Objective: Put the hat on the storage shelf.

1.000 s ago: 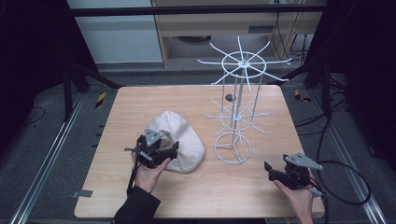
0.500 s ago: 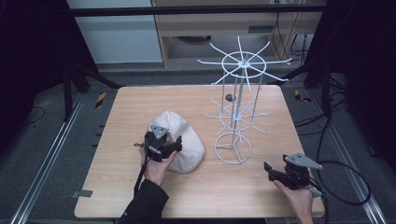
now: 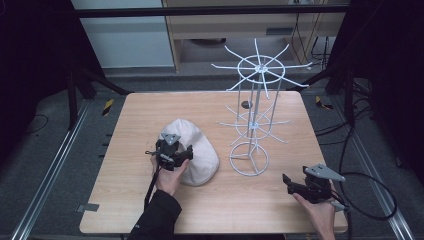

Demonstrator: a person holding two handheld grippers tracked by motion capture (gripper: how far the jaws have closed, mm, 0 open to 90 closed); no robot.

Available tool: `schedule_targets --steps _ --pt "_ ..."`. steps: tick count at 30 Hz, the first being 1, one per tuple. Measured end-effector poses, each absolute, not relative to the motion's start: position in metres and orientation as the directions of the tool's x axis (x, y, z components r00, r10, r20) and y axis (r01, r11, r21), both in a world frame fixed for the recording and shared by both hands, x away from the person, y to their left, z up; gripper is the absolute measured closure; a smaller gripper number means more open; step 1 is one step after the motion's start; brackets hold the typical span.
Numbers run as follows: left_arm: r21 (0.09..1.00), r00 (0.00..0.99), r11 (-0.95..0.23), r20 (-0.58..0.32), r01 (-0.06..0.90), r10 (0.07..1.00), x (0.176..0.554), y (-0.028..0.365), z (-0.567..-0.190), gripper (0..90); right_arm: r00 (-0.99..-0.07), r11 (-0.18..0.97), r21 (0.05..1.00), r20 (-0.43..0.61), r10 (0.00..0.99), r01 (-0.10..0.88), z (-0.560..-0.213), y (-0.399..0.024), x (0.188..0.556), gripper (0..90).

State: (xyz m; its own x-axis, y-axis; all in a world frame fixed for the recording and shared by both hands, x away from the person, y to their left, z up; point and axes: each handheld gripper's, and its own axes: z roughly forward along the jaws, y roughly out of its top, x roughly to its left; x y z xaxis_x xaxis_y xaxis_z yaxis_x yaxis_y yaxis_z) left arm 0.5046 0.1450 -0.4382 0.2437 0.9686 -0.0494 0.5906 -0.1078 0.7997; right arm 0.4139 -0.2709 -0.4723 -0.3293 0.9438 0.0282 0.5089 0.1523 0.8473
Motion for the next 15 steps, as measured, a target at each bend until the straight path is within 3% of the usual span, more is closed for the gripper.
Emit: schedule_targets --steps 5,11,15 --pt "0.781 0.245 -0.107 -0.060 0.615 0.968 0.508 0.144 -0.442 51.8 -0.331 0.153 0.849 0.027 0.943 0.506 -0.472 -0.271 0.414 20.4" --pt "0.739 0.254 -0.106 -0.091 0.665 0.963 0.511 0.150 -0.451 77.4 -0.335 0.152 0.847 0.032 0.942 0.509 -0.472 -0.271 0.414 20.8" --pt "0.736 0.265 -0.087 -0.130 0.672 0.955 0.513 0.157 -0.454 86.8 -0.336 0.158 0.850 0.024 0.941 0.502 -0.472 -0.273 0.414 21.0"
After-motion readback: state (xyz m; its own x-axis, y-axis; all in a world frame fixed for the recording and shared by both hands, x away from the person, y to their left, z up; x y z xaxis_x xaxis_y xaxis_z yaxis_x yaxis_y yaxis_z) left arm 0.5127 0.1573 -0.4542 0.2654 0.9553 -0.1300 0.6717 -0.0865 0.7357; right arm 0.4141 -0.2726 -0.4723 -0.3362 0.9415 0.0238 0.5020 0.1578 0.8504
